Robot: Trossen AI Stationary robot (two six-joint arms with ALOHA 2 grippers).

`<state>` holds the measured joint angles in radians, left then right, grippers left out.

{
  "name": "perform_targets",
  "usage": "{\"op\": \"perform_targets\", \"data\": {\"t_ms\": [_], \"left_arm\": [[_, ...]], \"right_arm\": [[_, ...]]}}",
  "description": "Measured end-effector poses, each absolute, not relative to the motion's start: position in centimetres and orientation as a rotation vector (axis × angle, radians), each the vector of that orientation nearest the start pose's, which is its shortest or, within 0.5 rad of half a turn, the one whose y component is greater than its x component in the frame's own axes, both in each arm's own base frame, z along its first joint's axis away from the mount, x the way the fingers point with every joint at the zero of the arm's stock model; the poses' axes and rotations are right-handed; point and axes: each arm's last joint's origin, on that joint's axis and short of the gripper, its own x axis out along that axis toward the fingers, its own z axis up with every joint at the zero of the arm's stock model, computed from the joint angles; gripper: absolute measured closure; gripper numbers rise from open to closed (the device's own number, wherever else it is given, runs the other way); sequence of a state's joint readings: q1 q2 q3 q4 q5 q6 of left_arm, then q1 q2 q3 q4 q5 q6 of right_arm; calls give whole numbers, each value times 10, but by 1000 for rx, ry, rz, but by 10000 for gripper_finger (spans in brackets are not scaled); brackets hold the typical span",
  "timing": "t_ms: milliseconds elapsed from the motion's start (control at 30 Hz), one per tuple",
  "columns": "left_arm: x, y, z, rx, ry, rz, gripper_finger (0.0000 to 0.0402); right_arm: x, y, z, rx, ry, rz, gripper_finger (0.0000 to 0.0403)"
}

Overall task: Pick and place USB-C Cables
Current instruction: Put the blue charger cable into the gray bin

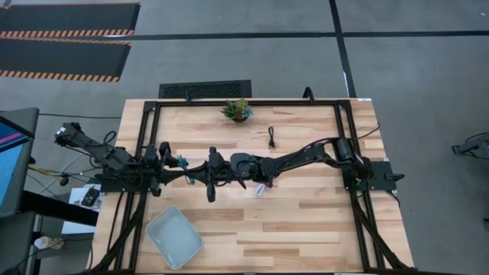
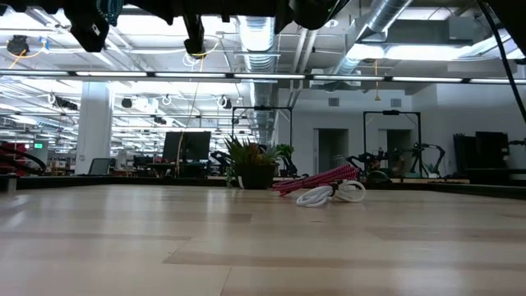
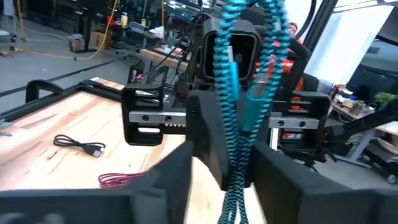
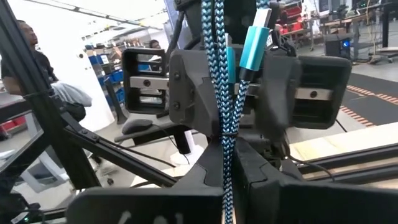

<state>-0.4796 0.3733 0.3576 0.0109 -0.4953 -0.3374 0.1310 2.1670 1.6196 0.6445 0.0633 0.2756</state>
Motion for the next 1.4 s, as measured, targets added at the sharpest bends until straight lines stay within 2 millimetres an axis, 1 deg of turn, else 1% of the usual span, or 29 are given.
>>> {"op": "perform_targets", "data": {"t_ms": [133, 167, 200, 300, 567, 800, 900, 1100, 1233, 1300, 1400], "left_arm": [[107, -40, 256, -335, 2, 13, 363], [107, -40, 255, -334, 5, 15, 380], [108, -41, 255, -333, 9, 15, 388], [110, -42, 254, -334, 17, 17, 388], [116, -45, 250, -333, 52, 37, 398], [117, -44, 248, -324, 58, 76, 400], [117, -43, 248, -324, 53, 88, 401], [116, -42, 249, -341, 43, 114, 401], [116, -42, 249, -366, 41, 114, 401], [116, -43, 248, -370, 47, 99, 401], [116, -44, 247, -384, 66, 66, 401]], "right_arm": [[501, 64, 254, 299, -77, 74, 390], [501, 64, 254, 299, -74, 74, 390], [501, 64, 253, 299, -73, 74, 390], [501, 65, 253, 324, -68, 75, 385], [501, 64, 249, 337, -32, 54, 346], [501, 63, 242, 337, 41, 17, 326], [501, 64, 238, 332, 75, 13, 301], [501, 65, 234, 327, 120, 15, 228], [497, 66, 230, 326, 210, 10, 190], [493, 67, 234, 320, 251, 7, 180], [484, 69, 246, 302, 315, 37, 174]]}}
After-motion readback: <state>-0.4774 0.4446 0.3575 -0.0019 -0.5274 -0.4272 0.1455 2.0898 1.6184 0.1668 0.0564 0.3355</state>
